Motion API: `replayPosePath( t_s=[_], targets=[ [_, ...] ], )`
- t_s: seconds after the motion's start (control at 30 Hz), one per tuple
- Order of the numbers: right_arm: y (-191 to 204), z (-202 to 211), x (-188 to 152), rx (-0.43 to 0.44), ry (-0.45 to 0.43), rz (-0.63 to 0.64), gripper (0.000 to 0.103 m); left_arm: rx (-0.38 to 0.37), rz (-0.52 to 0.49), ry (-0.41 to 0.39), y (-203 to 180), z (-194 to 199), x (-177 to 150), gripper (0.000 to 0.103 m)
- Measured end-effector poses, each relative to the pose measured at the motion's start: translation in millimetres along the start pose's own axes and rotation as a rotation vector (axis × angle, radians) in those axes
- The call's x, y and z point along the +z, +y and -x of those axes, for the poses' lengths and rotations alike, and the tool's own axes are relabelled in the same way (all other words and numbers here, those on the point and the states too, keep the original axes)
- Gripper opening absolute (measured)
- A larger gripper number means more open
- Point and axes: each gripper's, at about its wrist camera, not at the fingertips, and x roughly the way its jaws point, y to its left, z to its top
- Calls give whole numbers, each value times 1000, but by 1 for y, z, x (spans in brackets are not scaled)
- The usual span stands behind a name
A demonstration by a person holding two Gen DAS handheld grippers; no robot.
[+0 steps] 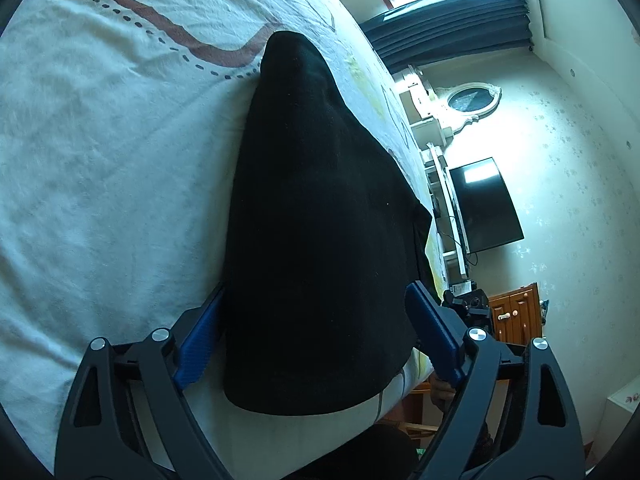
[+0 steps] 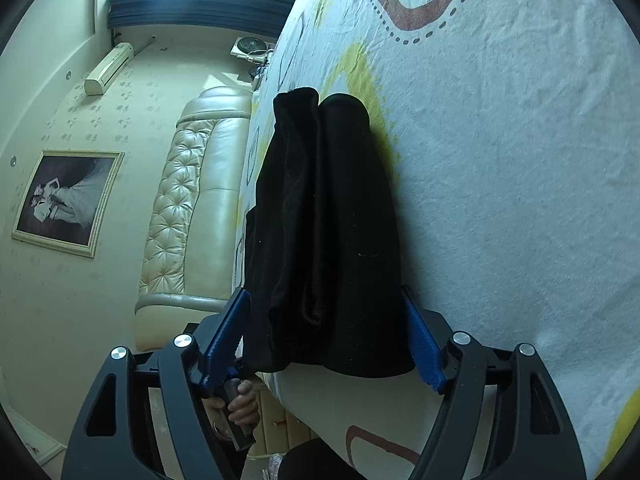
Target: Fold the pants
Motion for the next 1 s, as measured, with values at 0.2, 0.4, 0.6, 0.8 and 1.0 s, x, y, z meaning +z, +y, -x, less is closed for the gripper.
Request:
replayPosePath(
  t_s=[0.2,0.4,0.6,0.8,1.0],
  targets=[
    [15,-15,-2,-131,50,102,79,87,7,-4,-5,-12,7,76],
    [12,-12,-6,-169,50,117,58,129,-28,-4,-8,-14,5,70],
    [1,-9,-5,-136,74,69,40,169,-66,2,-15,-17,3,58],
    [3,-6,-4,-106,74,54,35,198,-60,3,-20,-18,5,52],
    [2,-3,-4,-96,81,48,34,219,-56,3,-23,-17,1,50]
  ],
)
